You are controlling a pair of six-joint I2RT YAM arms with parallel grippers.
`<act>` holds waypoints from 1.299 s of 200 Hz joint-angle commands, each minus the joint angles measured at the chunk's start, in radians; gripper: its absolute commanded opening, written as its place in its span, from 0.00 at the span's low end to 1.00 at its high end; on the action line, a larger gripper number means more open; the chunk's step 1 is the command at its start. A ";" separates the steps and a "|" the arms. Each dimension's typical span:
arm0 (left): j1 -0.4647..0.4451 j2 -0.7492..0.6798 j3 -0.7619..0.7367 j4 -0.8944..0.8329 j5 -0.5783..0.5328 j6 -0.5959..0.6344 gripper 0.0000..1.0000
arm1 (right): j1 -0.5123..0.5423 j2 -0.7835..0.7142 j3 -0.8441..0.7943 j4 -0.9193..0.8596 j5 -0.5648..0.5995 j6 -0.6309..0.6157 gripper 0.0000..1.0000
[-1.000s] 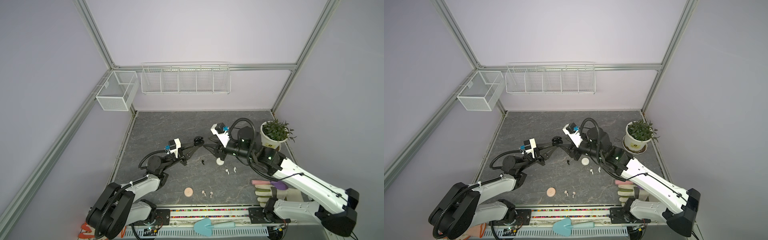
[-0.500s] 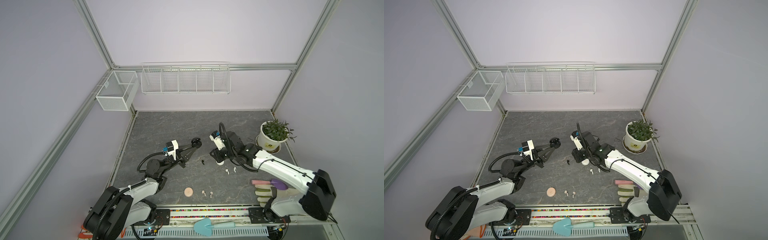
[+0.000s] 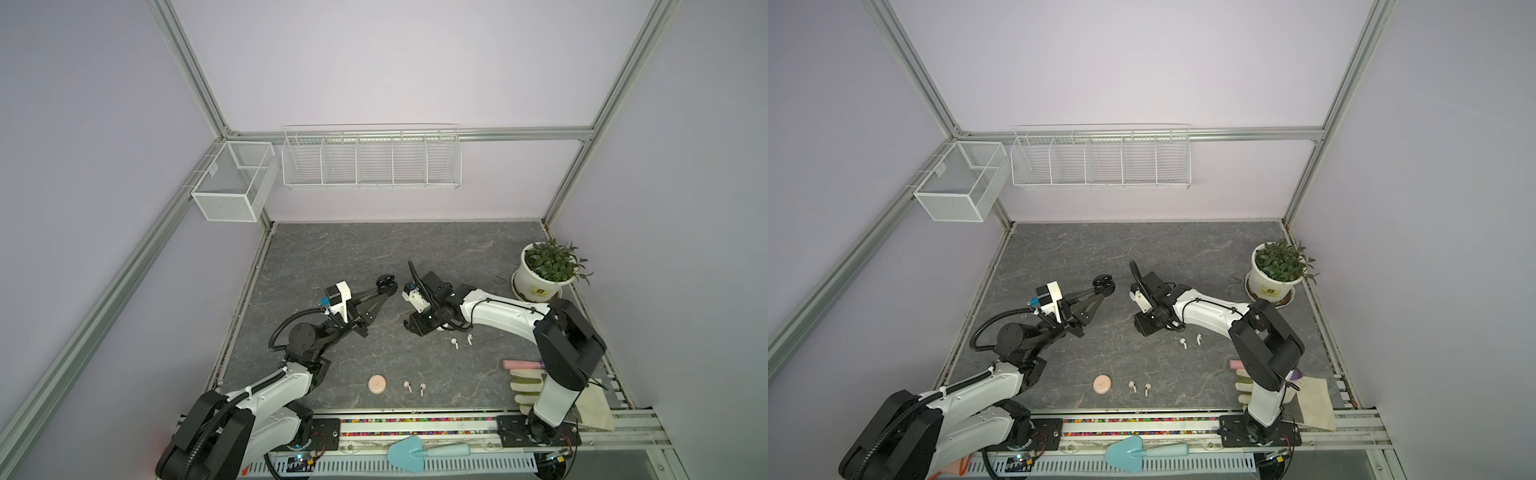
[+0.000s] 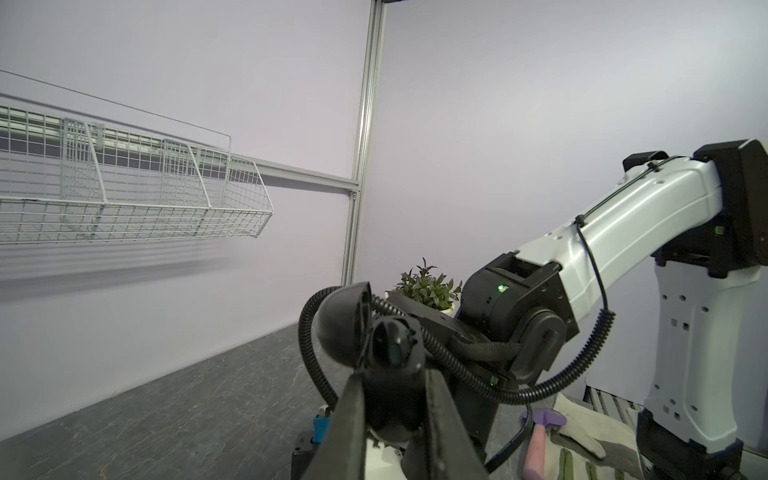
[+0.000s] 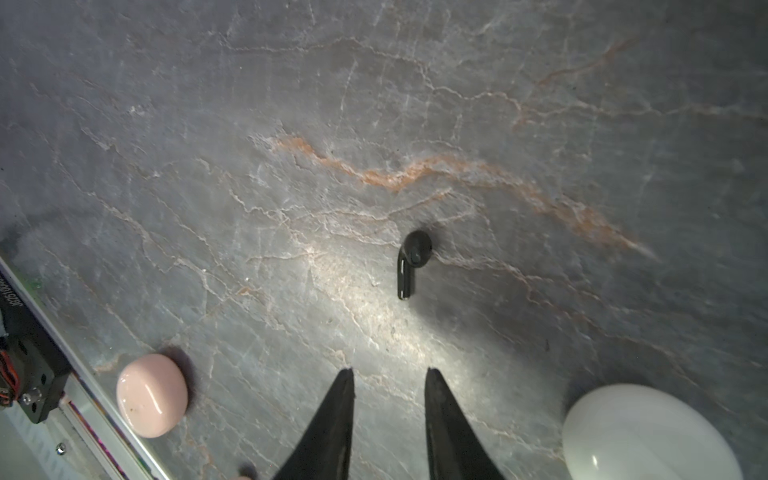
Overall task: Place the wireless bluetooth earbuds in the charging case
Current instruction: 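Open the right gripper and move it back down toward the remaining black earbud, then lower the right gripper onto the second black earbud and grasp it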
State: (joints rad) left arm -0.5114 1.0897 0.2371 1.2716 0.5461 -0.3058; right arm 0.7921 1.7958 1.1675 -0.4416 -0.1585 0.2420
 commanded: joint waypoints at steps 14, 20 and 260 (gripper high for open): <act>-0.001 -0.001 -0.010 0.002 -0.012 0.005 0.00 | 0.003 0.063 0.073 -0.033 0.004 -0.030 0.38; -0.001 0.001 -0.011 0.003 -0.012 0.004 0.00 | 0.003 0.074 0.082 -0.037 0.008 -0.033 0.39; -0.001 0.002 -0.015 0.009 -0.011 0.000 0.00 | 0.002 0.242 0.221 -0.077 0.053 -0.047 0.31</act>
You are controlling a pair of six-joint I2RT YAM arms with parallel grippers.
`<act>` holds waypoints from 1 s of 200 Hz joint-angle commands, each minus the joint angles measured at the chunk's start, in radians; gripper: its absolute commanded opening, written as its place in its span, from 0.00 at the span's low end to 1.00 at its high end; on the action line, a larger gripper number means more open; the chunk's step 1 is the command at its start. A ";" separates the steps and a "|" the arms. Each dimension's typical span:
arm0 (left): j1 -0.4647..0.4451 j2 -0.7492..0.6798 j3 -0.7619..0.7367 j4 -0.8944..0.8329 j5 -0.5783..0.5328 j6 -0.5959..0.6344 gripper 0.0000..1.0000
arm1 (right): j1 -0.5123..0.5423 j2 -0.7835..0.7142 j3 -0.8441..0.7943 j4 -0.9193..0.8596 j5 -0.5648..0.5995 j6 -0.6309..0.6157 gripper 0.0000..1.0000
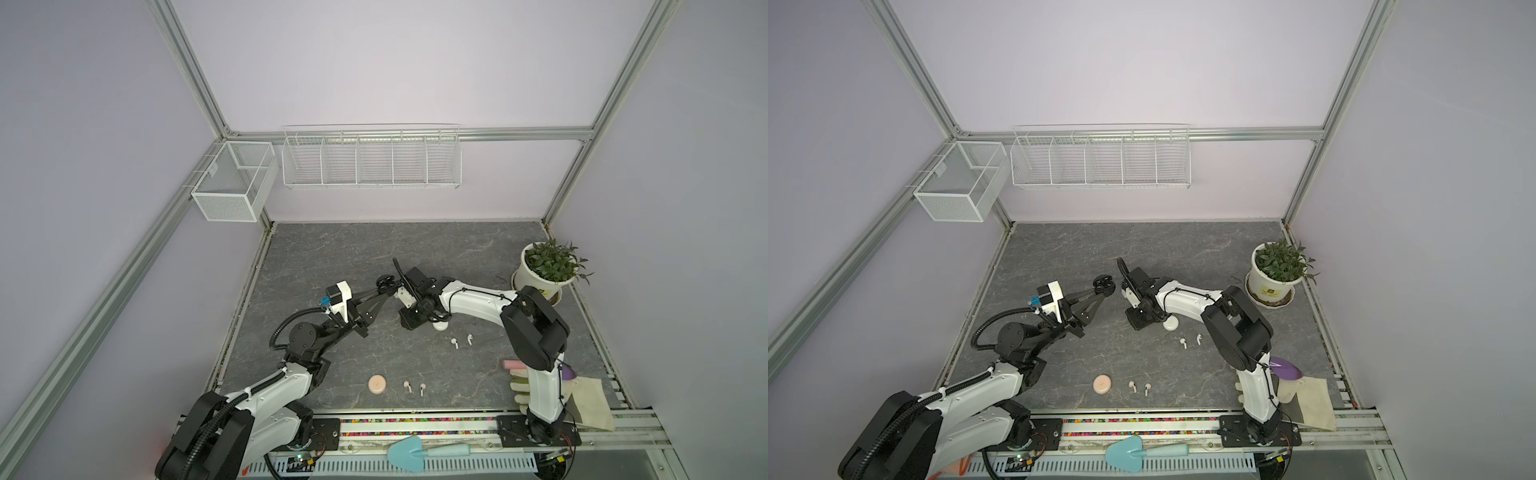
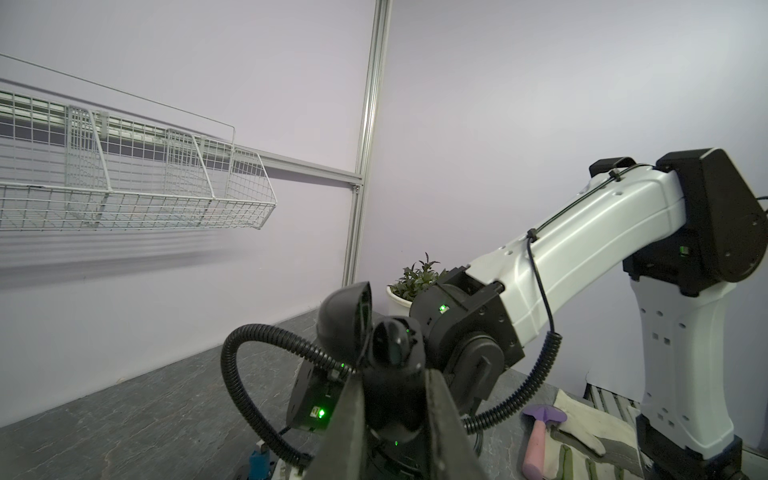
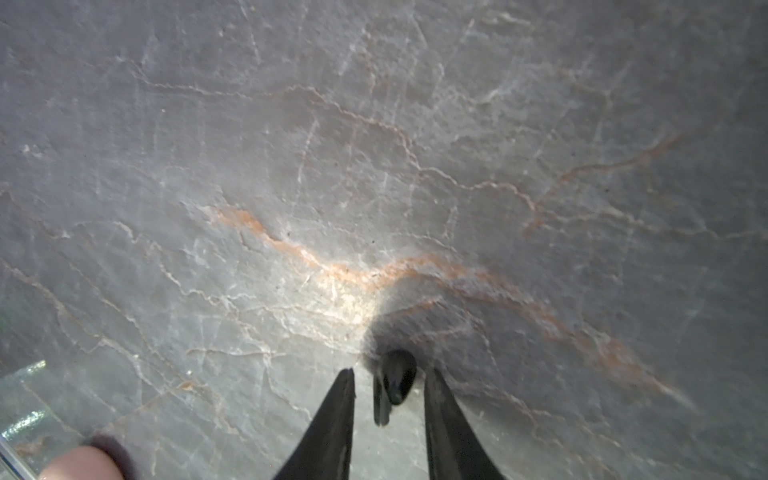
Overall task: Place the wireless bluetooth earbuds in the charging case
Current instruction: 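Lower the right gripper onto the second black earbud and grasp it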
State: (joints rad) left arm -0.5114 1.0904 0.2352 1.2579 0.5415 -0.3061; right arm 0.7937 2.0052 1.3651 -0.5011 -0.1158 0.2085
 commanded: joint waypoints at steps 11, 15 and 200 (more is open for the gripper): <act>-0.001 0.001 -0.013 0.023 -0.007 0.003 0.00 | 0.002 0.035 0.026 -0.018 0.009 -0.013 0.30; -0.001 0.000 -0.014 0.023 -0.007 0.002 0.00 | 0.002 0.035 0.026 -0.019 0.010 -0.014 0.30; -0.001 -0.017 -0.013 0.006 -0.015 0.003 0.00 | 0.004 0.009 0.007 -0.007 0.012 0.002 0.20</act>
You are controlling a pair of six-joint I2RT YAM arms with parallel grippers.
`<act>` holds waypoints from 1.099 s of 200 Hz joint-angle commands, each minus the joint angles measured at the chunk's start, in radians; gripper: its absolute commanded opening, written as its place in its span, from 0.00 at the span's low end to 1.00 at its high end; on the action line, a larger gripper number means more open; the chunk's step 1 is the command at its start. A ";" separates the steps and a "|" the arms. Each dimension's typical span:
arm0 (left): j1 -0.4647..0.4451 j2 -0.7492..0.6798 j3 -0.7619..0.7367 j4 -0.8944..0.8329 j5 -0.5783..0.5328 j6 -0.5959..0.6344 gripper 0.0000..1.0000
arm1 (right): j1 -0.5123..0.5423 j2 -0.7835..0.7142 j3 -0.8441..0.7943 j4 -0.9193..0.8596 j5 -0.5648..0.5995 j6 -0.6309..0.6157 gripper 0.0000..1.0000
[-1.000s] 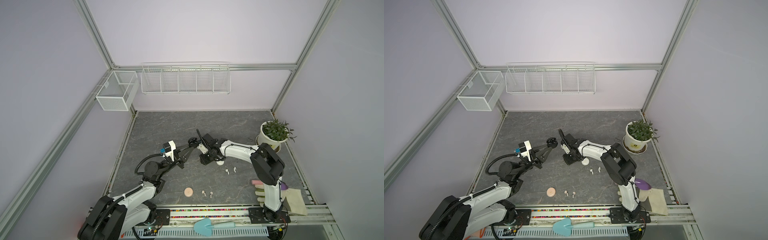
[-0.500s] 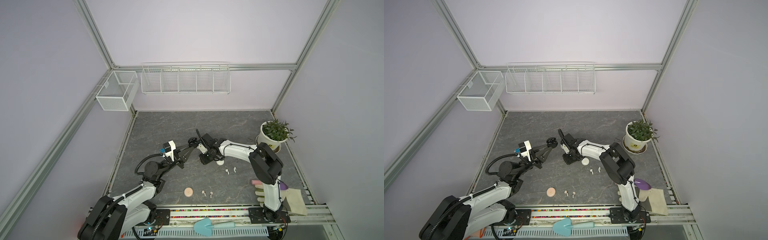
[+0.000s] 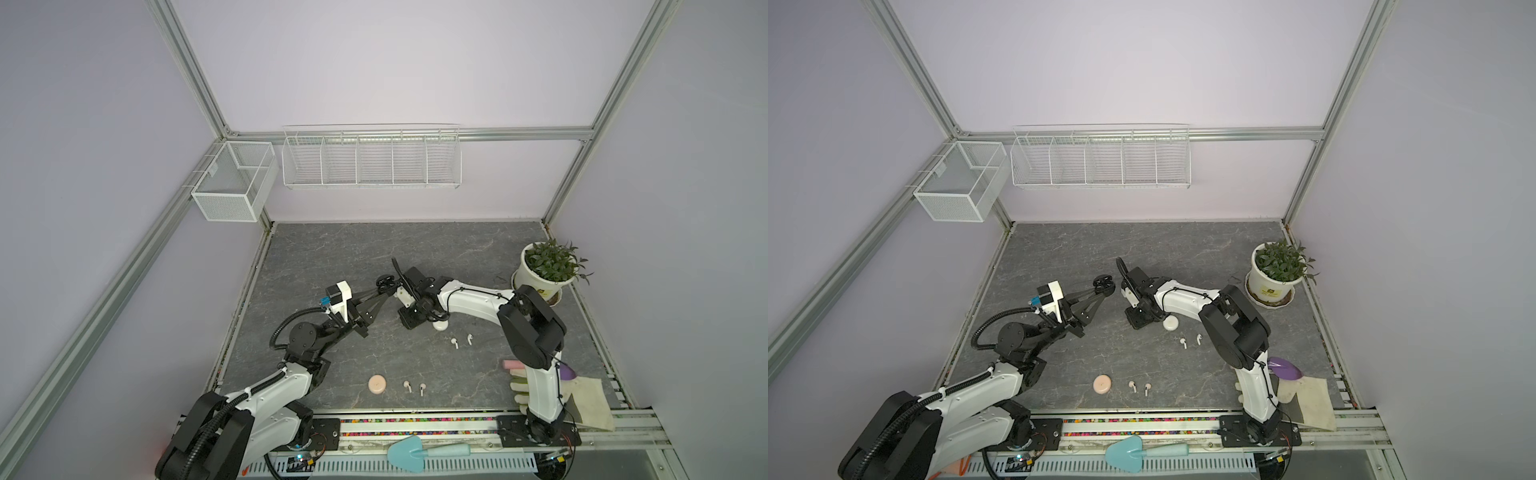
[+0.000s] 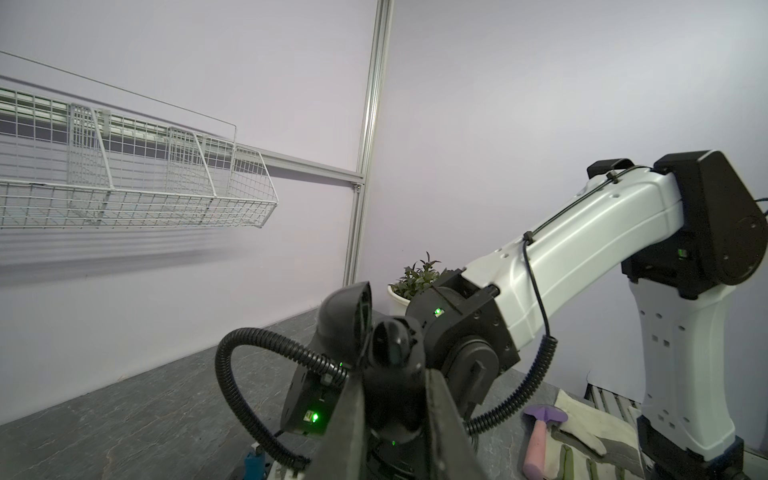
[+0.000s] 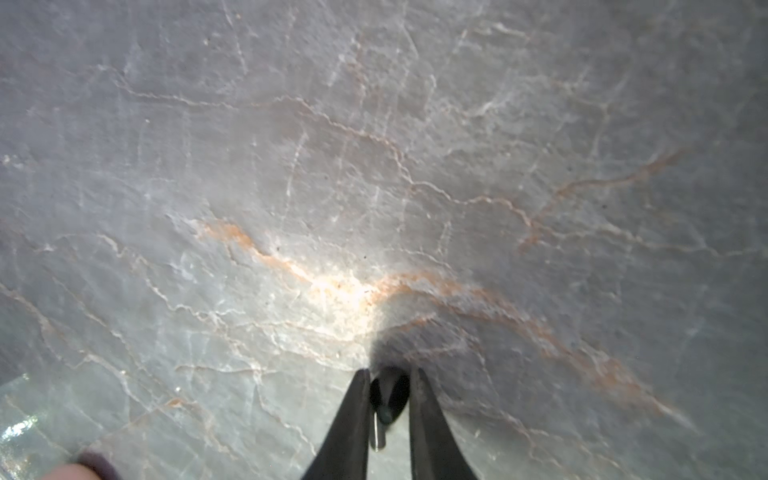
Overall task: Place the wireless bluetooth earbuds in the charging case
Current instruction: 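Lower the right gripper onto the second black earbud and grasp it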
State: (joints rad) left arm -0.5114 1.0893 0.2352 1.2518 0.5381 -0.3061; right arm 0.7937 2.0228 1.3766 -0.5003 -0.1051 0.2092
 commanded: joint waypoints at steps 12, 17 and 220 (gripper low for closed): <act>-0.001 -0.016 -0.011 0.011 -0.013 0.003 0.00 | 0.003 -0.015 -0.009 -0.003 -0.001 0.006 0.20; -0.001 -0.016 -0.011 0.011 -0.013 0.001 0.00 | 0.002 -0.017 -0.011 0.000 -0.002 0.007 0.20; -0.001 -0.034 0.016 0.019 -0.025 -0.096 0.00 | -0.059 -0.301 -0.141 0.136 -0.048 0.080 0.20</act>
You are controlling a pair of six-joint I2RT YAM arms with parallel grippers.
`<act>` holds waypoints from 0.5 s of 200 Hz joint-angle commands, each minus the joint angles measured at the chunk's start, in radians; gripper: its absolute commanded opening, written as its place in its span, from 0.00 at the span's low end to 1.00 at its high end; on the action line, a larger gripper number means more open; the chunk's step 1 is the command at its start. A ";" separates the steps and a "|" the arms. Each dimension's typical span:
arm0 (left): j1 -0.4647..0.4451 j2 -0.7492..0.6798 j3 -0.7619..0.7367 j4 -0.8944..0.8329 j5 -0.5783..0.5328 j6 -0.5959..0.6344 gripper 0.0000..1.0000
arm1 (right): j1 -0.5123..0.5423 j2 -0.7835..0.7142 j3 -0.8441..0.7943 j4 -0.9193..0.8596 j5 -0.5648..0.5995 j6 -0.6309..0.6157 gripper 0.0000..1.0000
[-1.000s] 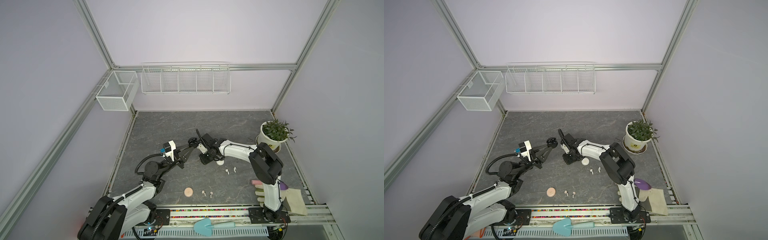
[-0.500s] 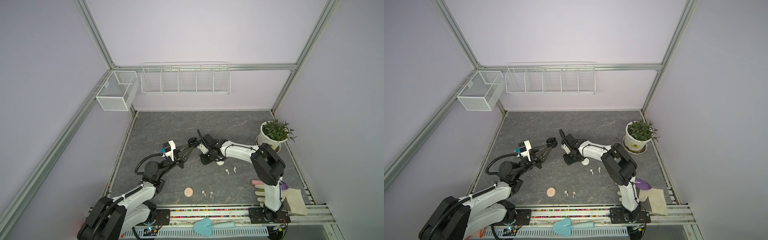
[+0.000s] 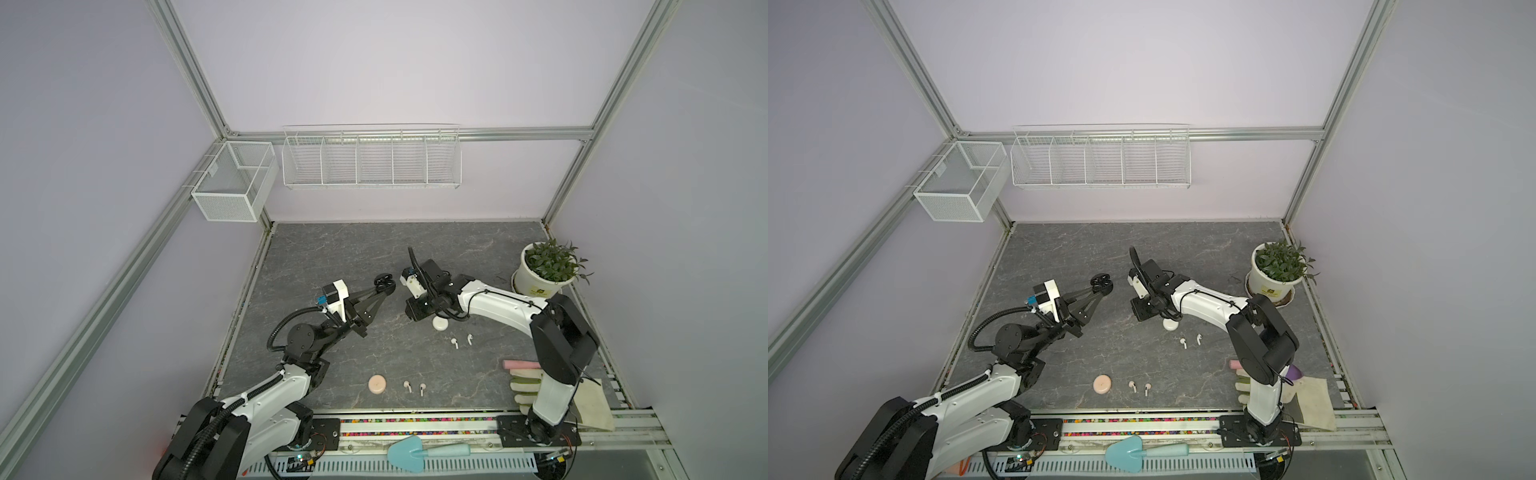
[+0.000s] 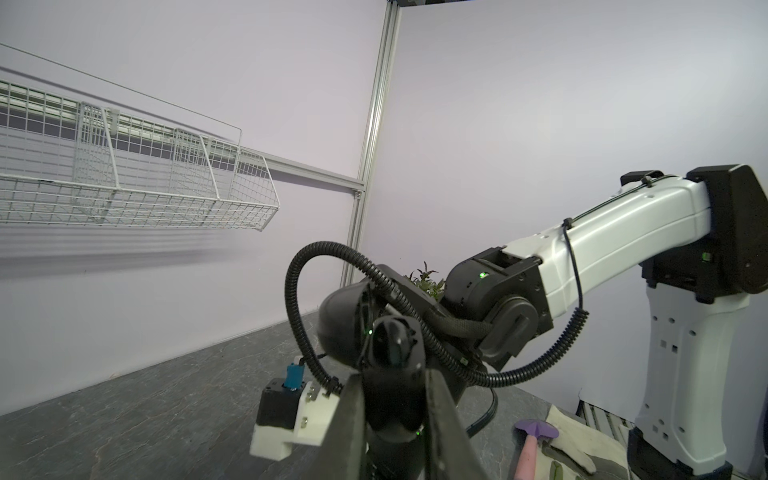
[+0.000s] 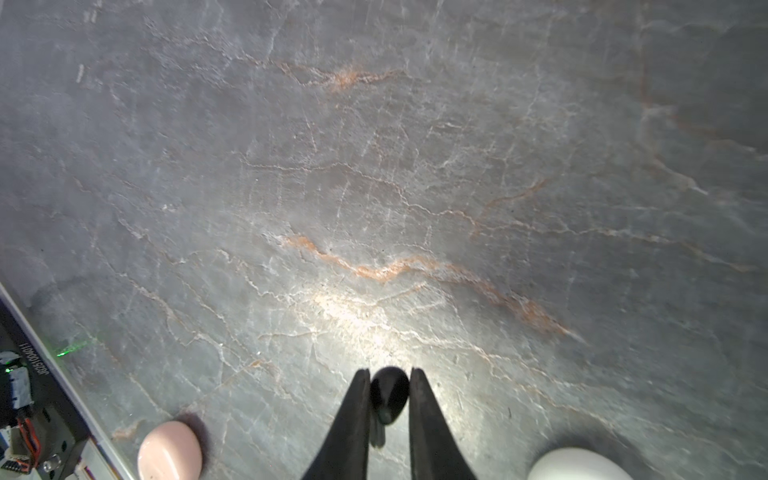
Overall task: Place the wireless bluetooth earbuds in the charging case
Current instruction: 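Lower the right gripper onto the second black earbud and grasp it, then lift the black earbud and carry it toward the case in the left gripper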
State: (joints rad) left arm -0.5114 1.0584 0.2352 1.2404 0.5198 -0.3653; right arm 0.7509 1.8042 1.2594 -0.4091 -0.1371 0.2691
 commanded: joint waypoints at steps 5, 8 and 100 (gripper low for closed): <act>-0.001 -0.002 0.019 0.033 -0.006 -0.042 0.00 | -0.019 -0.097 -0.026 0.052 -0.015 0.022 0.20; -0.001 -0.001 0.020 0.036 -0.006 -0.045 0.00 | -0.020 -0.107 -0.028 0.056 -0.014 0.024 0.21; -0.001 0.002 0.057 0.072 -0.001 -0.087 0.00 | -0.044 -0.343 -0.001 0.146 0.029 0.041 0.20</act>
State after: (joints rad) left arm -0.5114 1.0584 0.2539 1.2633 0.5201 -0.4324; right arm 0.7132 1.5082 1.2381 -0.3084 -0.1192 0.2970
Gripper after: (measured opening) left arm 0.191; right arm 0.201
